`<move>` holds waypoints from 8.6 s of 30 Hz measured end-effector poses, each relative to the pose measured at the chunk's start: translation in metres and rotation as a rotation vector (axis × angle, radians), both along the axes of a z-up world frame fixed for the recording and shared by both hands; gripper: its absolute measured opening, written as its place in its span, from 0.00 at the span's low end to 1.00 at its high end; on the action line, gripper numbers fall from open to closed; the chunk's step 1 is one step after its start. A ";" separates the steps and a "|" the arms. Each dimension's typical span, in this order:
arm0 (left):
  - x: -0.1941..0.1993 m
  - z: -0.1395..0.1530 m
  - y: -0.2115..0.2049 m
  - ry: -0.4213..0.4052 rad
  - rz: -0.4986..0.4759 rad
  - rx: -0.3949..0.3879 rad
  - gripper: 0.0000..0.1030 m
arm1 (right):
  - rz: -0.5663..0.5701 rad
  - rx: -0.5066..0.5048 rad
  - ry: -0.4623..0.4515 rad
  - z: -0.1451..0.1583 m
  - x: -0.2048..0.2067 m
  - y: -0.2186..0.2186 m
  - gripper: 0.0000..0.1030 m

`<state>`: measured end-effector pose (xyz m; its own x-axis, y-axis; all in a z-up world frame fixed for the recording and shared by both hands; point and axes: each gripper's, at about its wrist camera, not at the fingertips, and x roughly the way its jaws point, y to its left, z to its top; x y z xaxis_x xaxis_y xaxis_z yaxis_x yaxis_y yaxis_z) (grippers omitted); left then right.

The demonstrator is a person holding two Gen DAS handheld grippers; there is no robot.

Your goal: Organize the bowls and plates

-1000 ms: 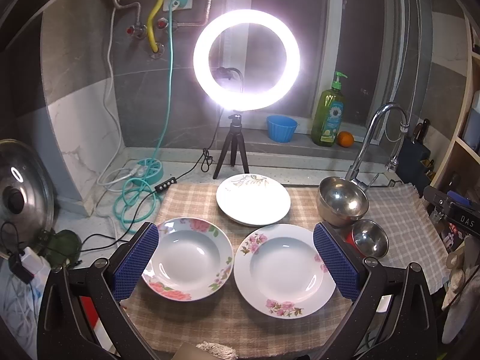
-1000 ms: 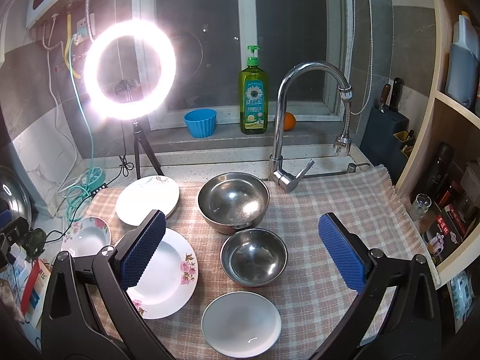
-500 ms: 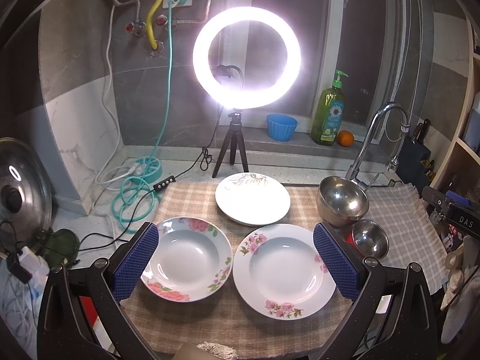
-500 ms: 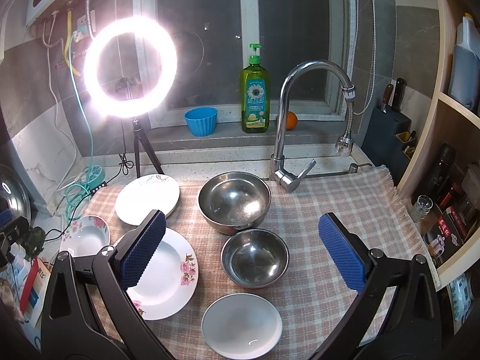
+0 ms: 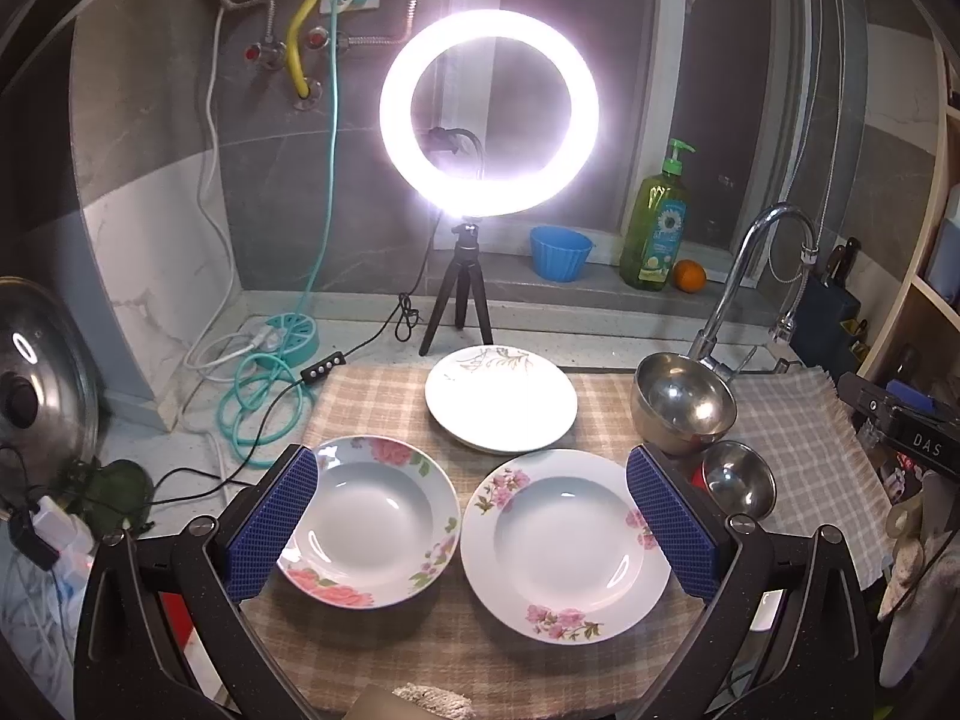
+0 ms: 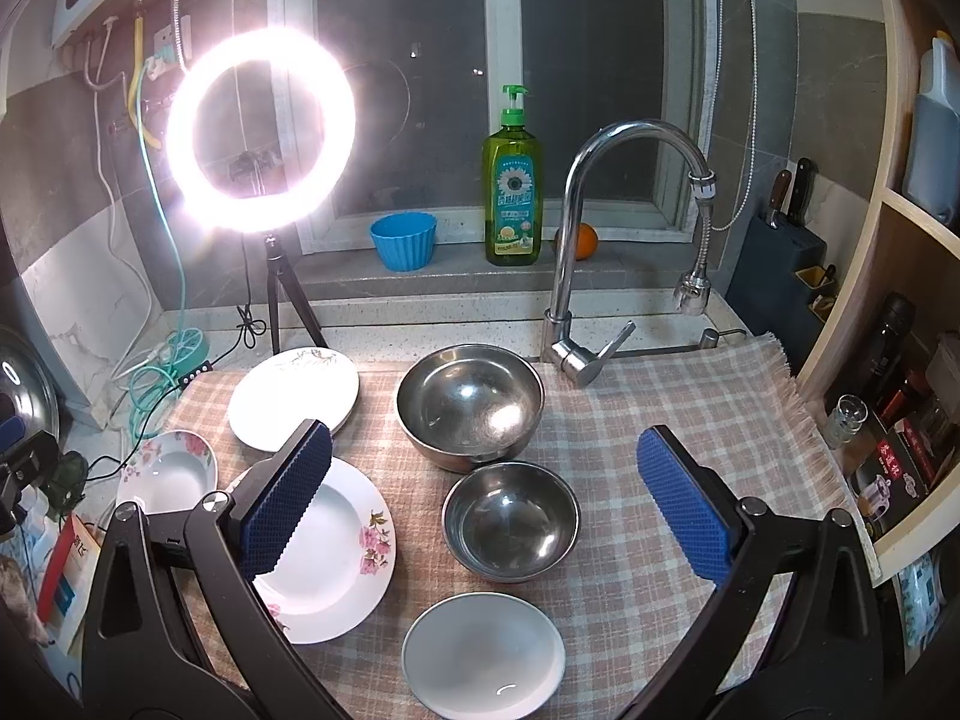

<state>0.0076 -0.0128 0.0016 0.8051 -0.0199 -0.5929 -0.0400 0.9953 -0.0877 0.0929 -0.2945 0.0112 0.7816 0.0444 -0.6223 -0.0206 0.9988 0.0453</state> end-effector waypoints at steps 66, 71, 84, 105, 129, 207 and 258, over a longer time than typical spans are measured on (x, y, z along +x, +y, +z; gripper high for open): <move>0.016 -0.161 0.025 0.495 -0.026 -0.512 0.42 | 0.357 0.192 0.706 -0.169 0.159 0.090 0.37; 0.019 -0.168 0.027 0.510 -0.014 -0.535 0.38 | 0.351 0.164 0.708 -0.174 0.167 0.095 0.30; 0.031 -0.175 0.024 0.531 -0.011 -0.548 0.28 | 0.347 0.153 0.722 -0.188 0.181 0.101 0.29; 0.040 -0.178 0.013 0.546 -0.042 -0.530 0.20 | 0.394 0.177 0.729 -0.198 0.182 0.107 0.28; 0.021 -0.176 0.005 0.576 -0.051 -0.528 0.20 | 0.417 0.145 0.746 -0.197 0.163 0.110 0.28; 0.037 -0.141 0.126 0.469 0.174 -0.350 0.36 | 0.513 0.225 0.673 -0.155 0.126 0.177 0.52; 0.108 -0.172 0.171 0.539 0.141 -0.287 0.18 | 0.579 0.216 0.761 -0.198 0.149 0.267 0.16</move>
